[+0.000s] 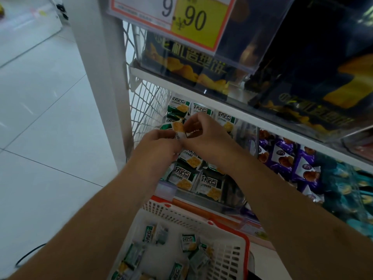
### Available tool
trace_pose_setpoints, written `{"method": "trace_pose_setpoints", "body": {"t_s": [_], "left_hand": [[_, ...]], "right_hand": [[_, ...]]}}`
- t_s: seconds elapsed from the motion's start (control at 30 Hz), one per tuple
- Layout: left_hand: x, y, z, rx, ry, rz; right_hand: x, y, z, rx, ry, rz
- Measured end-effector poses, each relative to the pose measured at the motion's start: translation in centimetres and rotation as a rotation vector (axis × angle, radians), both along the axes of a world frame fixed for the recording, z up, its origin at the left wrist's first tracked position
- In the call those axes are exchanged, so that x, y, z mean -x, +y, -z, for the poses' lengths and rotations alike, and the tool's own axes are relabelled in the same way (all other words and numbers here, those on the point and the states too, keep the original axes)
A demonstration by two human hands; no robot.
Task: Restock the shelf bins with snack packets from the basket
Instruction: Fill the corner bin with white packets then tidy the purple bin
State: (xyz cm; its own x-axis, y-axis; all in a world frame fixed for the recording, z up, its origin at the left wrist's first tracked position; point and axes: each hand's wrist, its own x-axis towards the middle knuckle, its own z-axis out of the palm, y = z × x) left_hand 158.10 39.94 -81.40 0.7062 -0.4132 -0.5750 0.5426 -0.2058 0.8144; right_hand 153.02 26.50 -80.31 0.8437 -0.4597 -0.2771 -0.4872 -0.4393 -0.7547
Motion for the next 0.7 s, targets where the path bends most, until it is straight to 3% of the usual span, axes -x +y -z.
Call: {"method": "trace_pose_setpoints", "body": {"t_s": [0.17,0.27,0.5,0.6,0.7], "left_hand": [[0.2,0.2,-0.1,-0.116,-0.246,0.038],[0.2,0.6,0.3,-0.236,-0.452,0.101],[0.0,0.6,0.9,-0.257,-0.521,0.144],[0.4,0.5,1.3,-0.323,-0.569,0.28],[0.5,0.4,1.1,-0.364,-0.562,0.353]], "right_hand": [[0.7,-1.2,-0.7,0.066,-0.036,-0.309],[0.5,-1.5,-0.6,0.278,-0.07,-0.506],[0.2,-2.1,1.0,0.663,0.004,-0.376],[-0.3,-2.3,2.1,0.618,0.055,-0.337],[-0.5,-1.6,2.9,0.575,0.054,-0.438]]}}
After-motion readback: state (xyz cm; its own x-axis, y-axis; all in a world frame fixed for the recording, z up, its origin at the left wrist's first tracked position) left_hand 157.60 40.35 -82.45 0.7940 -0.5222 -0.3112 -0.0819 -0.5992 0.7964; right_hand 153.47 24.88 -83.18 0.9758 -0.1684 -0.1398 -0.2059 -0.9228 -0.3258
